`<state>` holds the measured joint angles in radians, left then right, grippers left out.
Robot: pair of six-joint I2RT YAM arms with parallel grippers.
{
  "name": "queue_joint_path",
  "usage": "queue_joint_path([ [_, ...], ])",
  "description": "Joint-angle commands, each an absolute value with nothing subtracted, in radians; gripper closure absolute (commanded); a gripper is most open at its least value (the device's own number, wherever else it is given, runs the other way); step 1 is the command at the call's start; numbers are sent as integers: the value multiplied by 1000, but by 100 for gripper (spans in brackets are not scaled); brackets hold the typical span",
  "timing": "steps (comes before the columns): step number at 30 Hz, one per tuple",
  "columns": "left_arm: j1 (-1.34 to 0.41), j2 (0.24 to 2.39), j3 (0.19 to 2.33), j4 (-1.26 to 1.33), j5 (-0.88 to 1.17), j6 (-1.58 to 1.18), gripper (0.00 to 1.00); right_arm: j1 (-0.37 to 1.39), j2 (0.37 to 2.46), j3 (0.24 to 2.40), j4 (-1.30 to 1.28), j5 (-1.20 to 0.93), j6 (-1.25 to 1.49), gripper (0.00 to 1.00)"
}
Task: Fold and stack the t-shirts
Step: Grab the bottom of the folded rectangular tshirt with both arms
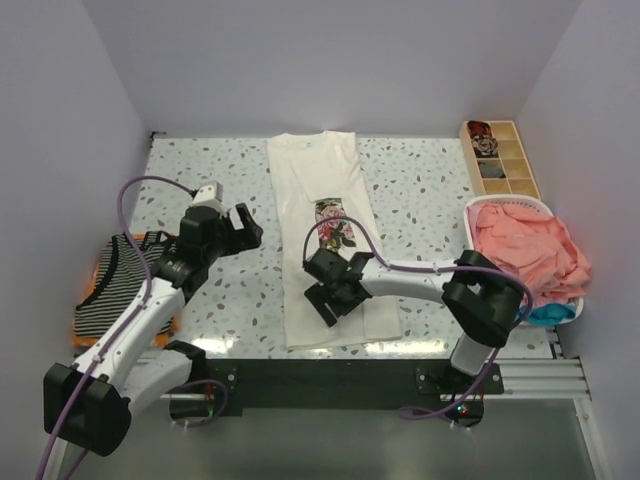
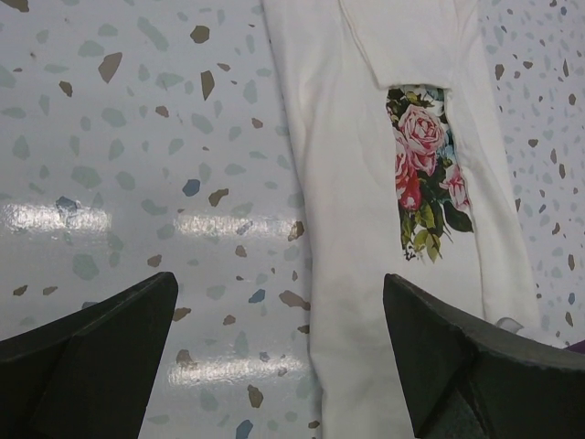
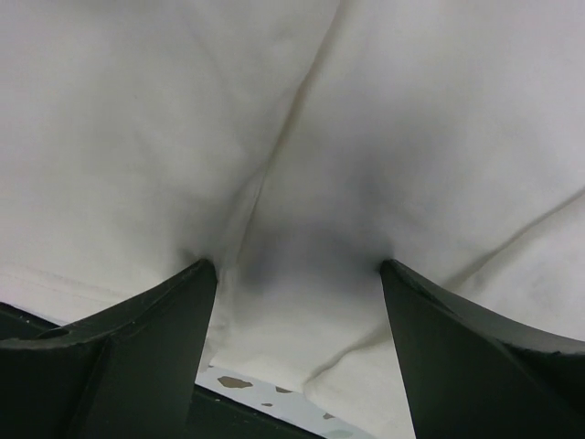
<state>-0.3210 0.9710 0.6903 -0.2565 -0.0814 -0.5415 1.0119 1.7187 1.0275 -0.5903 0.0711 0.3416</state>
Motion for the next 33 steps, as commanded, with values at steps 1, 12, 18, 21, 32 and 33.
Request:
queue_joint_path([
  [1,-319,979,681,-215,-54,-558,0,1063,1764,979,-630,173,408,23],
  [12,-318,1037,678,-222,-11,-538,0,1187,1579,959,-764,186,489,22],
  [18,-325,1049,673,-210,40,-525,0,1152,1434,1032,-798,404,491,11],
  [21,-351,1057,657,-178,60,-519,0,933,1358,999,-754,326,471,7],
  [32,-354,1607,1041,163,193,-503,0,497,1442,977,-574,174,376,8],
  [33,-351,1658,1089,181,208,-499,0,489,1462,982,-569,160,374,8],
])
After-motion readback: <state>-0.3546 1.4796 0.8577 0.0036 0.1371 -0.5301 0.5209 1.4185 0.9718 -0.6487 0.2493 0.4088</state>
